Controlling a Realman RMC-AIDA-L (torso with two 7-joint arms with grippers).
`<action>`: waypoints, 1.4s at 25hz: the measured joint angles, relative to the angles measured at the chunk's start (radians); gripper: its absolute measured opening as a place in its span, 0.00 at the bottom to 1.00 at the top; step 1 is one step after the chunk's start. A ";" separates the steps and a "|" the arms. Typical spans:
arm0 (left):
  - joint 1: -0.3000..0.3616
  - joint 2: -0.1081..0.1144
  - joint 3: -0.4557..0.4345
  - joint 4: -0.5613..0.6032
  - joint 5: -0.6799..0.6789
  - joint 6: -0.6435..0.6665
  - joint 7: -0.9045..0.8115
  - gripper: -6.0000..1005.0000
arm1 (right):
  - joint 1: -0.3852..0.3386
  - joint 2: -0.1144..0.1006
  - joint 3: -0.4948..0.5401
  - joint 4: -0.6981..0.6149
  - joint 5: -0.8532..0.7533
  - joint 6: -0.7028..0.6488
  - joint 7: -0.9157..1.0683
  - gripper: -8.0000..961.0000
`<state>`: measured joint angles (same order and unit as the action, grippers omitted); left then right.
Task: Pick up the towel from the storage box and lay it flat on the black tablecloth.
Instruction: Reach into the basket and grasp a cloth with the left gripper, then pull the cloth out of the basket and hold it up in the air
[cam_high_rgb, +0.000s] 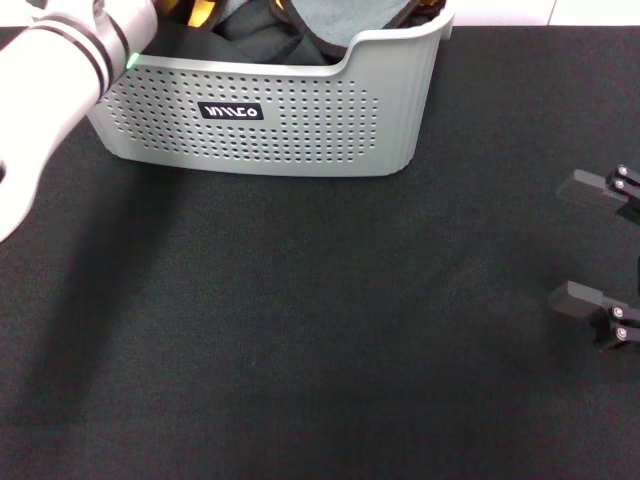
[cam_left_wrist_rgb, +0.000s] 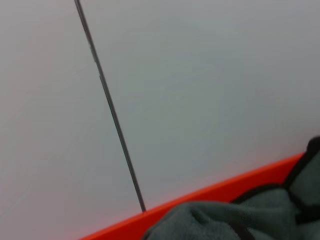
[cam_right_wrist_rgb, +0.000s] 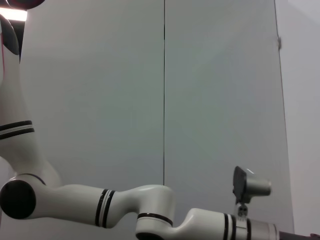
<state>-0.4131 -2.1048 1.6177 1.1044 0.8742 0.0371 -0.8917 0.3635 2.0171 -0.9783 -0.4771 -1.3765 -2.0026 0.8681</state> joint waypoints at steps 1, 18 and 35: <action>0.008 -0.001 -0.009 0.003 -0.004 0.022 0.000 0.08 | 0.000 0.000 0.001 0.000 0.000 0.000 0.000 0.88; 0.130 0.013 -0.278 -0.206 -0.262 1.162 0.031 0.02 | 0.006 0.002 0.005 0.001 0.007 0.002 0.000 0.87; 0.005 0.029 -0.432 -0.526 -0.354 1.991 -0.316 0.02 | 0.099 0.010 -0.005 0.052 0.081 -0.008 -0.032 0.87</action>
<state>-0.4077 -2.0753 1.1857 0.5786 0.5204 2.0276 -1.2075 0.4625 2.0275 -0.9830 -0.4251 -1.2957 -2.0110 0.8363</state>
